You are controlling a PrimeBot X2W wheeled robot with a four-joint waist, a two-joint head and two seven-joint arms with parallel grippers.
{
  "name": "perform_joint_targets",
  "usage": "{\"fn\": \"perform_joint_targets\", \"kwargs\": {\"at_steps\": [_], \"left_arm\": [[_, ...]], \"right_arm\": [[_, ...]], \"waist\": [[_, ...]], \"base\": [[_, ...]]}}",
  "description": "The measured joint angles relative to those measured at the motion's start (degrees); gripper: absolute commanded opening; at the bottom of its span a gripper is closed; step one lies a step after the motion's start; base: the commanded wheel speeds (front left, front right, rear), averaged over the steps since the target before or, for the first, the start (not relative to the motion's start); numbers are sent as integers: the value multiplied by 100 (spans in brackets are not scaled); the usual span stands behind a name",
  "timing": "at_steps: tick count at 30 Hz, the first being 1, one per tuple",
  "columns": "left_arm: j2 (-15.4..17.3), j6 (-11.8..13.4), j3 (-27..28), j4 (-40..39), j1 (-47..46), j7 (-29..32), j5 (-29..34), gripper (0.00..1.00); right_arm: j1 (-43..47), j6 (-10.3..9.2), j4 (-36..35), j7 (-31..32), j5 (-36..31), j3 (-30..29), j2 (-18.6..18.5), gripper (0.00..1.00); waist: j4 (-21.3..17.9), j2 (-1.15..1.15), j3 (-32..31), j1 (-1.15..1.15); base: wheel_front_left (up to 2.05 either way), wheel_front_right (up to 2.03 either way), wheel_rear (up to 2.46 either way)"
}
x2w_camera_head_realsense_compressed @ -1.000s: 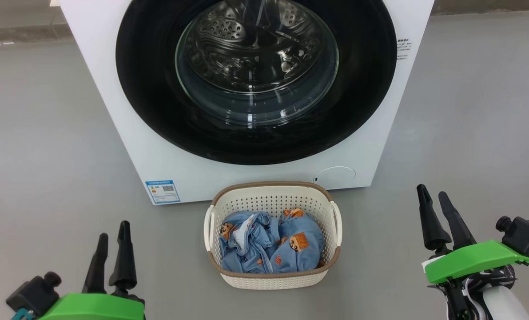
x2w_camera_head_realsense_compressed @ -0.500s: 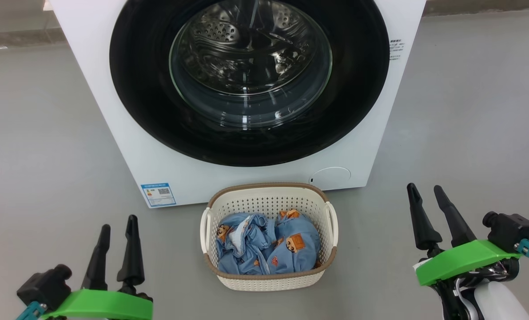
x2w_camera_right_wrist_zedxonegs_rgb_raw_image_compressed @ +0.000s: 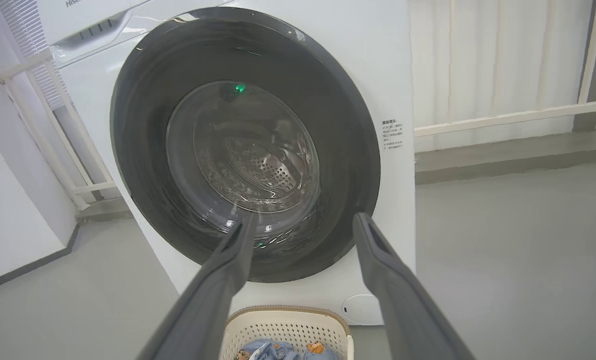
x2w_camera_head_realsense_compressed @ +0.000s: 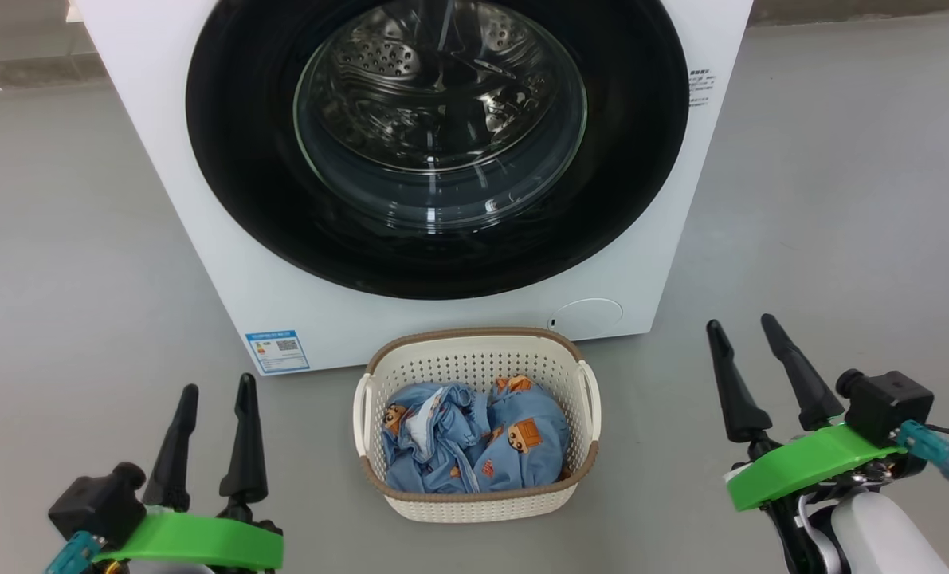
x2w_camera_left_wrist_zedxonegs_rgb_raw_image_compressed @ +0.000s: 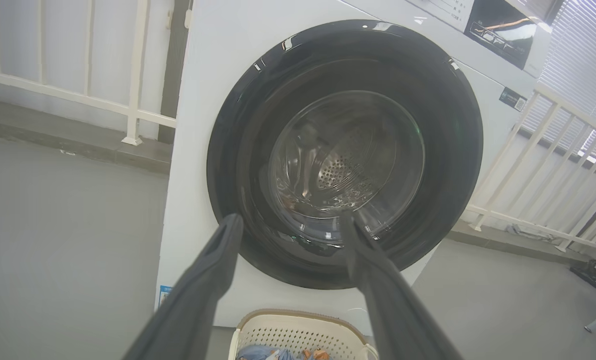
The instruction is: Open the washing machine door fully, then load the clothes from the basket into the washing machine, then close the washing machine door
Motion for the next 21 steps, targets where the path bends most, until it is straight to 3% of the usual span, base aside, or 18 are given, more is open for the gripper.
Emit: {"fn": "perform_joint_targets", "kwargs": {"at_steps": [9, 21], "left_arm": [[7, 0, -44, 18, -122, -175, 502, 100], [8, 0, -44, 43, -125, -190, 550, 100]], "right_arm": [[-157, 0, 33, -154, -465, 123, -73, 100], [-157, 0, 102, -162, -521, 108, -88, 100]], "waist": [[-30, 0, 16, 0], [-37, 0, 27, 0]], "base": [[0, 0, 0], [0, 0, 0]]}}
